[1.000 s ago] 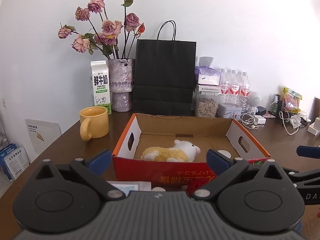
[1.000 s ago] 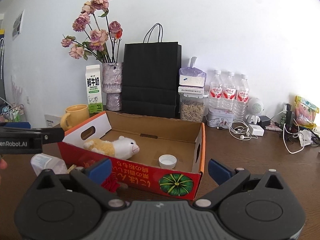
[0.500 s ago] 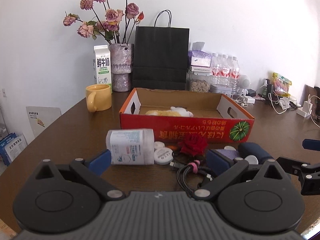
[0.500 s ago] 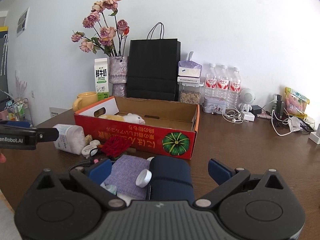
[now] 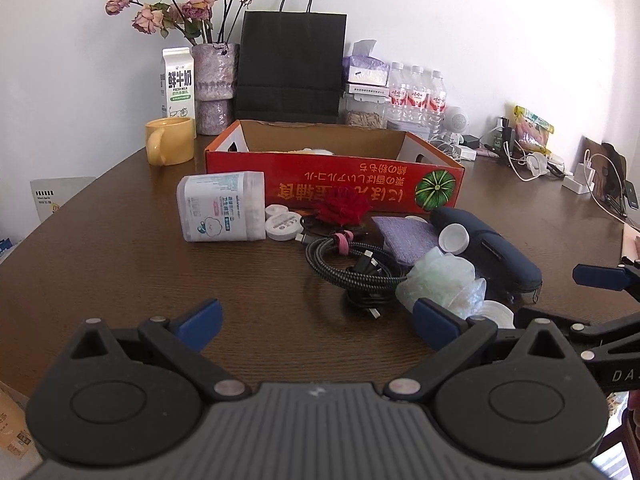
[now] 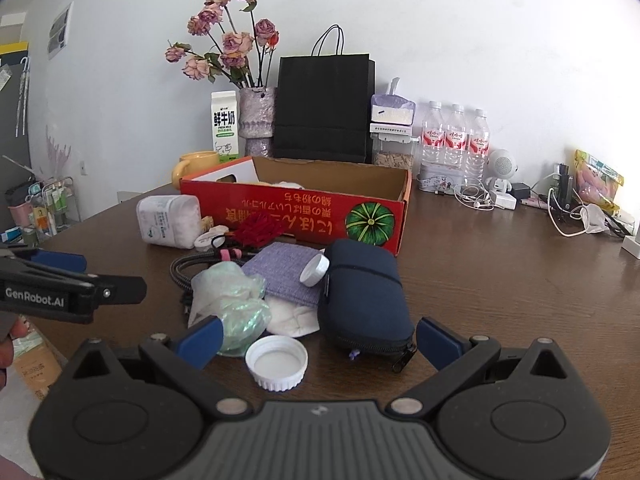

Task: Organize objects
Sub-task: 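Withdraw both grippers from the box back over the table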

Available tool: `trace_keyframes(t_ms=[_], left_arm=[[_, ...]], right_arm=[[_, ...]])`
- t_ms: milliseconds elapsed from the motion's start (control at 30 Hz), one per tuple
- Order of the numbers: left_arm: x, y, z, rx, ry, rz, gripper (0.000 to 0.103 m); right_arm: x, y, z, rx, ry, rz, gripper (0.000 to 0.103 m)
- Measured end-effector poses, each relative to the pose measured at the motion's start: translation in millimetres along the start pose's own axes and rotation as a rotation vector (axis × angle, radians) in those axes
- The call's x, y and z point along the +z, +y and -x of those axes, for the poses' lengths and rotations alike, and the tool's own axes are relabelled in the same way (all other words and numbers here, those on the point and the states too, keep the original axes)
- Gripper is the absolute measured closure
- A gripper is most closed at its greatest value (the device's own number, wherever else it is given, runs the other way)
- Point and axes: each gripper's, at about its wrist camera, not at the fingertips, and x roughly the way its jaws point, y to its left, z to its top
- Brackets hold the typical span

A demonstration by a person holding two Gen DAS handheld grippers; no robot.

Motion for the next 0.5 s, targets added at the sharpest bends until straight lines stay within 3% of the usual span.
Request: trace_keyframes(t_ms=[200,300,500], left_arm=[[-5.3,-2.7,-2.6,-0.004,0.016,-0.006,0.000],[-6.8,-2.7,-4.4,-0.004,0.022,-0.007,0.000],[-8.3,-4.8,-6.7,-0.017,0.026,-0.016,0.000]], right_arm=[[-11.8,7.4,-10.5,0.023,0.038,0.030,0.003],[-13.8,9.2,-17.3,0.032,0.041,0.034,0.011],[-15.5,9.8,-28.7,0.054,0.047,0.023,0.047]])
